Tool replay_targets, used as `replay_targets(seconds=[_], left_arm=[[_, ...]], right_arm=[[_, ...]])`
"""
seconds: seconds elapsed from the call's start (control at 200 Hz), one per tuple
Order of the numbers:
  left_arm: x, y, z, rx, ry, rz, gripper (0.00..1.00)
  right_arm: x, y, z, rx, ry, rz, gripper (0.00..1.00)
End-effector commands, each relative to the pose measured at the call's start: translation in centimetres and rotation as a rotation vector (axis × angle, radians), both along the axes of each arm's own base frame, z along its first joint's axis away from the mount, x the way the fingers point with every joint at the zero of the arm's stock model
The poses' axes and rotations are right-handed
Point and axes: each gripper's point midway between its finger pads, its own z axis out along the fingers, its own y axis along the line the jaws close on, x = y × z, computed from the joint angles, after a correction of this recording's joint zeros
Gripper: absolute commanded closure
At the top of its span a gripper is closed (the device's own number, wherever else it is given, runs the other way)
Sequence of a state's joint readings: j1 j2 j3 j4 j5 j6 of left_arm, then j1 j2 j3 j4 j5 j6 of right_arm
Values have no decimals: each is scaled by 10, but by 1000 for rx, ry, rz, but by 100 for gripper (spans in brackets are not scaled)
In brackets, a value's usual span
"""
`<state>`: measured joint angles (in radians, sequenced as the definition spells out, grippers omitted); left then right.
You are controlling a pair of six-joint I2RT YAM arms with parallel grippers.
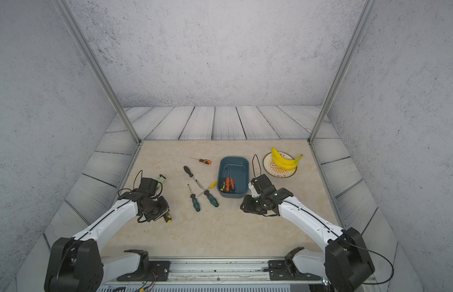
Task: Put the screwdriver on the desktop into the storage box
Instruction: Pick up the screwdriver from the center of the board.
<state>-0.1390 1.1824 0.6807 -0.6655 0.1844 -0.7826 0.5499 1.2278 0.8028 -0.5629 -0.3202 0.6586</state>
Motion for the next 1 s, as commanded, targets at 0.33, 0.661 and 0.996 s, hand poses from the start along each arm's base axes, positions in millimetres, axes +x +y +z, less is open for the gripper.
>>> replay_targets(seconds=[0.33, 0.661, 0.996], left_arm=[[15, -80, 84, -243, -304, -186, 100], [23, -145, 136, -400, -475, -321, 100], [14, -207, 178, -547, -591, -435, 100]], right_arm=[[4, 39, 68, 272, -146, 104, 47], [-11, 80, 111, 494, -186, 250, 45], [-25, 129, 134, 614, -212, 391, 45]])
